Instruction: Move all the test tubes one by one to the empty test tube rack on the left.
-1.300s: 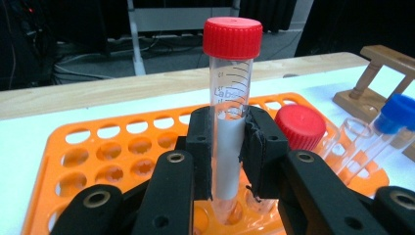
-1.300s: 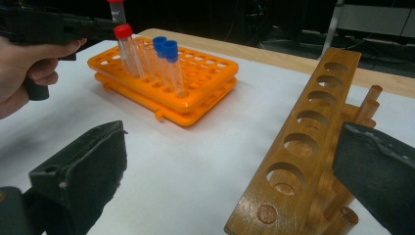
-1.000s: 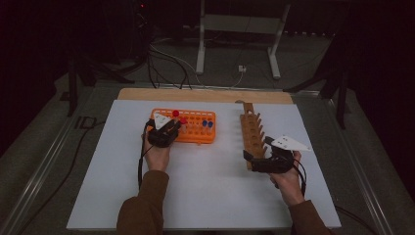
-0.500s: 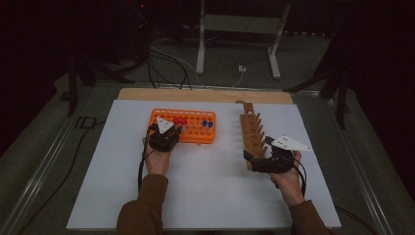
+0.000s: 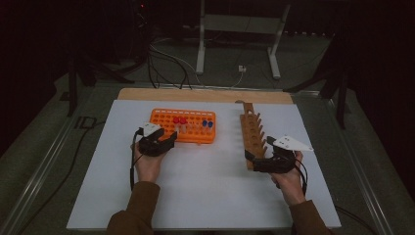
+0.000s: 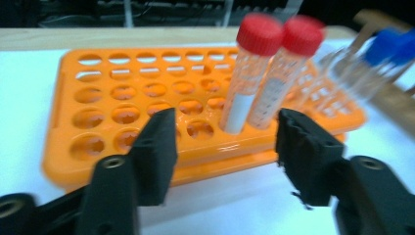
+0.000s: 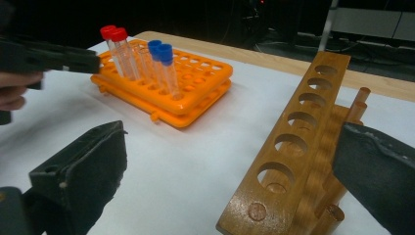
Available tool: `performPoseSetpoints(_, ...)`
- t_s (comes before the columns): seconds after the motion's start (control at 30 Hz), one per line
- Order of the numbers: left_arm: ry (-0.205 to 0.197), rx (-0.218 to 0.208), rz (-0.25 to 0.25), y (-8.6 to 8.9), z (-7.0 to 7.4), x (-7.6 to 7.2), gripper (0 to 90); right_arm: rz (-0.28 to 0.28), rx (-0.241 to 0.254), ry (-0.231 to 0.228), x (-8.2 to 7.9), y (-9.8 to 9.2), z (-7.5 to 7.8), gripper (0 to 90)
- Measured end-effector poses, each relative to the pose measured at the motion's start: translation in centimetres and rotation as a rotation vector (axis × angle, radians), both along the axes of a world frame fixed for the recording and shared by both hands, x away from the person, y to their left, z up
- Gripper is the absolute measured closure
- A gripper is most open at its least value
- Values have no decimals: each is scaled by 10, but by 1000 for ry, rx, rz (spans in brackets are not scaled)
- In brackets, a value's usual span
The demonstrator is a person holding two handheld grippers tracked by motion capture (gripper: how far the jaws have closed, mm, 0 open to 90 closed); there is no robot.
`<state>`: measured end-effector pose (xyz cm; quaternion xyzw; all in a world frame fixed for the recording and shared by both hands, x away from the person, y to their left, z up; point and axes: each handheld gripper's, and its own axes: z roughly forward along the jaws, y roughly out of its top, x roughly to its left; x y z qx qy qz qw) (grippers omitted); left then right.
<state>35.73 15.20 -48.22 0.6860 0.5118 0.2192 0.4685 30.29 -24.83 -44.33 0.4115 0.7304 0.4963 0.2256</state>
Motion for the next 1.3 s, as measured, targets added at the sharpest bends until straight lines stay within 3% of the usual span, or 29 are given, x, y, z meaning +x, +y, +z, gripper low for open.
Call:
performPoseSetpoints(0.07, -20, -36, -14, 7, 8, -9, 348, 1, -2, -4, 0, 0, 0, 1)
performPoseSetpoints(0.13, -40, -45, -27, 14, 16, -19, 288, 0, -3, -6, -1, 0, 1, 1)
performPoseSetpoints(0.3, -87, -36, -61, 29, 37, -44, 142, -2, 4, -6, -2, -3, 2, 1)
performPoseSetpoints(0.47, -129, -16, -65, 42, 47, -67, 15, -4, 9, -10, -4, -7, 1, 1)
performPoseSetpoints(0.77, -188, 16, -28, 63, 42, -100, 4, -1, 21, -18, -11, -15, 0, 1)
performPoseSetpoints(0.9, -245, 34, 6, 70, 38, -113, 4, -4, 38, -28, -15, -19, -1, 1)
performPoseSetpoints(1.3, -265, 20, 57, 82, 32, -124, 4, -7, 63, -61, -28, -29, -9, 1)
